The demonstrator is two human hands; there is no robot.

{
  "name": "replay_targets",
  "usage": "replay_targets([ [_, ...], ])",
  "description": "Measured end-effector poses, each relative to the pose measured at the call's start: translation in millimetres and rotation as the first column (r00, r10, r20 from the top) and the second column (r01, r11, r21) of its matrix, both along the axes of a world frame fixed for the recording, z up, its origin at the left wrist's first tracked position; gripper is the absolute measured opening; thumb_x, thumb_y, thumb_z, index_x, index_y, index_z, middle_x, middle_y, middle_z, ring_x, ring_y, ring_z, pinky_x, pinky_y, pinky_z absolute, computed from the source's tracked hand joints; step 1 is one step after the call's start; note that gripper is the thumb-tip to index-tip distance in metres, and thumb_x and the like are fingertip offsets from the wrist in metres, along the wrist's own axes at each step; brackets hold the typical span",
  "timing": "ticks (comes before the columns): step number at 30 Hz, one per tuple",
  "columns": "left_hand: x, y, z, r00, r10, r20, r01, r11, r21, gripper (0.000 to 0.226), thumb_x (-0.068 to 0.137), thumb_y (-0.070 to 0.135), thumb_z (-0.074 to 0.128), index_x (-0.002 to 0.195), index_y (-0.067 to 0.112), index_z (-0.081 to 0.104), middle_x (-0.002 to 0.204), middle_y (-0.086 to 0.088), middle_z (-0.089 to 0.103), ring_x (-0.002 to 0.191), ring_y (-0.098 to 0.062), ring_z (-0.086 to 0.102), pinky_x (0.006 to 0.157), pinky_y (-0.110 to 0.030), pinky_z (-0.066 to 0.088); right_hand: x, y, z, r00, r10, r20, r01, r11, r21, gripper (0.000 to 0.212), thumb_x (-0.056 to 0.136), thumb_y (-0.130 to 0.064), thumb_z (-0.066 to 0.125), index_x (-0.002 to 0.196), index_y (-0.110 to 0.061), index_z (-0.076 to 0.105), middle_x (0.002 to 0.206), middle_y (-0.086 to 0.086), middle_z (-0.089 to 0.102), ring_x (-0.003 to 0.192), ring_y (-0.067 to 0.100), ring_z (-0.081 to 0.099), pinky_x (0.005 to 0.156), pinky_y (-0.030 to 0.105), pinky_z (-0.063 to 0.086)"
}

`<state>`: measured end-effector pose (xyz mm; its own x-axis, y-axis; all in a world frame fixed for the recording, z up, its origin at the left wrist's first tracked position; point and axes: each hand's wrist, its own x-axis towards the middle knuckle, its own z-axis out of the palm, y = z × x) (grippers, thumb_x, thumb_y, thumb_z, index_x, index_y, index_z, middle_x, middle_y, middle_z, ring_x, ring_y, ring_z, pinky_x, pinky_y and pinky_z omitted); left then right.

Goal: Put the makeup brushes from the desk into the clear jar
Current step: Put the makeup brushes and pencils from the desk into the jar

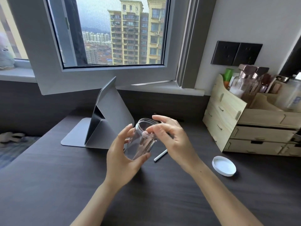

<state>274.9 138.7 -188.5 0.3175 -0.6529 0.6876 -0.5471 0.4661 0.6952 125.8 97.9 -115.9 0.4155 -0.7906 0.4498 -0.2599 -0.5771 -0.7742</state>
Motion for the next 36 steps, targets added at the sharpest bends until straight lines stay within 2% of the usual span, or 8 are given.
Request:
replay_targets([
  [4, 6, -3, -1, 0.997, 0.015, -0.078, -0.014, 1.0, 0.006, 0.09, 0.052, 0.023, 0.088, 0.123, 0.049, 0.04, 0.112, 0.013, 0.061, 0.104, -0.01, 0.062, 0.092, -0.02, 0.047, -16, -47, -8, 0.909, -0.234, 0.344, 0.181, 0.967, 0.179, 0.029, 0.093, -0.02, 0.05, 0.075, -0.025, 0.073, 0.084, -0.012, 0.071, 0.08, 0.003, 0.063, 0.071, 0.007, 0.046],
  [7, 10, -4, -1, 0.988, 0.014, -0.152, -0.011, 1.0, 0.017, 0.09, 0.052, 0.022, 0.09, 0.121, 0.052, 0.04, 0.111, 0.013, 0.061, 0.104, -0.017, 0.062, 0.094, -0.027, 0.048, -27, -104, -32, 0.865, -0.502, -0.012, 0.5, 0.86, 0.095, 0.027, 0.094, -0.017, 0.048, 0.095, -0.008, 0.073, 0.088, 0.006, 0.075, 0.084, 0.02, 0.066, 0.076, 0.028, 0.051],
  [13, 16, -6, 1, 0.973, 0.041, -0.228, -0.038, 0.999, 0.017, 0.082, 0.052, 0.035, 0.081, 0.122, 0.05, 0.041, 0.114, 0.016, 0.059, 0.107, -0.014, 0.06, 0.096, -0.03, 0.048, -27, -185, -62, 0.628, -0.454, -0.633, 0.468, 0.869, -0.159, 0.037, 0.097, -0.014, 0.038, 0.132, -0.01, 0.051, 0.136, 0.014, 0.056, 0.125, 0.034, 0.05, 0.1, 0.039, 0.043],
  [20, 17, -8, 0, 0.975, 0.075, -0.211, -0.068, 0.997, 0.041, 0.083, 0.054, 0.03, 0.083, 0.123, 0.046, 0.04, 0.116, 0.005, 0.061, 0.106, -0.016, 0.061, 0.096, -0.026, 0.047, -12, -222, -67, 0.209, -0.539, -0.816, 0.292, 0.831, -0.474, 0.038, 0.089, -0.003, 0.04, 0.12, -0.011, 0.06, 0.125, 0.009, 0.06, 0.118, 0.031, 0.048, 0.096, 0.038, 0.04],
  [23, 17, -9, -1, 0.978, 0.09, -0.188, -0.08, 0.995, 0.063, 0.088, 0.056, 0.013, 0.087, 0.125, 0.04, 0.04, 0.117, 0.002, 0.06, 0.107, -0.015, 0.061, 0.096, -0.028, 0.047, -15, -225, -71, 0.141, -0.588, -0.797, 0.235, 0.802, -0.55, 0.034, 0.087, -0.003, 0.044, 0.115, -0.009, 0.063, 0.12, 0.009, 0.061, 0.116, 0.029, 0.049, 0.094, 0.038, 0.04],
  [27, 17, -8, -1, 0.978, 0.093, -0.185, -0.08, 0.994, 0.075, 0.087, 0.057, 0.01, 0.088, 0.126, 0.035, 0.04, 0.116, 0.005, 0.059, 0.107, -0.016, 0.06, 0.095, -0.027, 0.048, -31, -216, -75, 0.244, -0.591, -0.769, 0.287, 0.802, -0.524, 0.024, 0.089, -0.002, 0.05, 0.109, -0.001, 0.063, 0.113, 0.016, 0.061, 0.109, 0.033, 0.052, 0.082, 0.037, 0.046],
  [31, 14, -6, 0, 0.984, 0.091, -0.155, -0.083, 0.995, 0.061, 0.088, 0.058, 0.012, 0.088, 0.125, 0.04, 0.038, 0.113, 0.009, 0.059, 0.108, -0.013, 0.06, 0.097, -0.03, 0.047, -46, -182, -59, 0.548, -0.562, -0.62, 0.488, 0.816, -0.309, 0.023, 0.092, -0.014, 0.054, 0.108, 0.0, 0.063, 0.111, 0.019, 0.065, 0.105, 0.037, 0.059, 0.083, 0.037, 0.047],
  [36, 10, -5, -1, 0.993, 0.077, -0.095, -0.074, 0.997, 0.038, 0.09, 0.058, 0.015, 0.089, 0.126, 0.043, 0.037, 0.114, 0.009, 0.06, 0.109, -0.012, 0.06, 0.096, -0.031, 0.048, -43, -103, -20, 0.971, -0.23, 0.071, 0.202, 0.939, 0.279, 0.006, 0.087, 0.0, 0.057, 0.092, -0.003, 0.057, 0.077, 0.015, 0.062, 0.053, 0.016, 0.067, 0.056, 0.028, 0.057],
])
